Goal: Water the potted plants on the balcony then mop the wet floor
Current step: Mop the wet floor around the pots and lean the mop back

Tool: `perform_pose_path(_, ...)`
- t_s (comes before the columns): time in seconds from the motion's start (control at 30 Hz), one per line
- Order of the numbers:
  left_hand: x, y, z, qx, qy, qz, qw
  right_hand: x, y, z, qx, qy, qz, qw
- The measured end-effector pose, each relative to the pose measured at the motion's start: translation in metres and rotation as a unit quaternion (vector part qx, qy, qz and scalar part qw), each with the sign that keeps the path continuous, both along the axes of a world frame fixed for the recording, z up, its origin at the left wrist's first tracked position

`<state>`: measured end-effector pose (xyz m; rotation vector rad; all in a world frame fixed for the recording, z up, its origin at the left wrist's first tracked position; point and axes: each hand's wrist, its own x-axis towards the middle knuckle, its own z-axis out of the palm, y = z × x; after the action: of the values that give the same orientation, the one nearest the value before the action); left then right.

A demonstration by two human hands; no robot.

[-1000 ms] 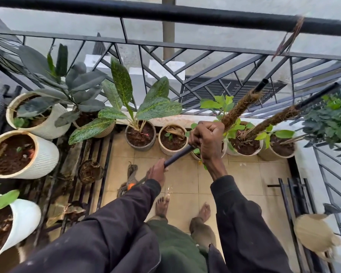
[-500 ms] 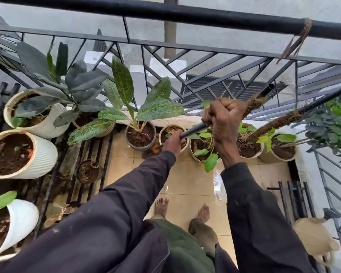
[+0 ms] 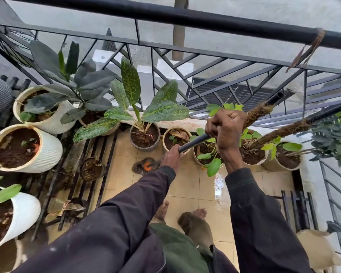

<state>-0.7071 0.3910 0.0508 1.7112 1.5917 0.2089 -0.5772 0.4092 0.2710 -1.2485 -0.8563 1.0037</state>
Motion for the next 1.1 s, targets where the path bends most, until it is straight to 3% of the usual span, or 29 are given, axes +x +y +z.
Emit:
perform_pose_path(0.37, -0.018, -0.053, -0.012, -0.03, 0.092, -0.008, 0.995, 0.01, -0.021, -0.023, -0.012, 0.086, 0.021, 0.996)
perform_pose_path(0.63, 0.018, 0.02, 0.023, 0.085, 0.018, 0.052, 0.995, 0.017, 0.026, 0.025, 0.076, 0.034, 0.021, 0.996)
perform_pose_path(0.87, 0.039, 0.055, 0.006, 0.035, -0.029, 0.015, 0.999, 0.019, 0.022, 0.008, 0.061, -0.045, 0.017, 0.997)
perform_pose_path(1.1, 0.055, 0.046, 0.006, 0.034, 0.011, 0.005, 0.999, 0.044, 0.024, -0.006, 0.033, -0.002, 0.032, 0.999)
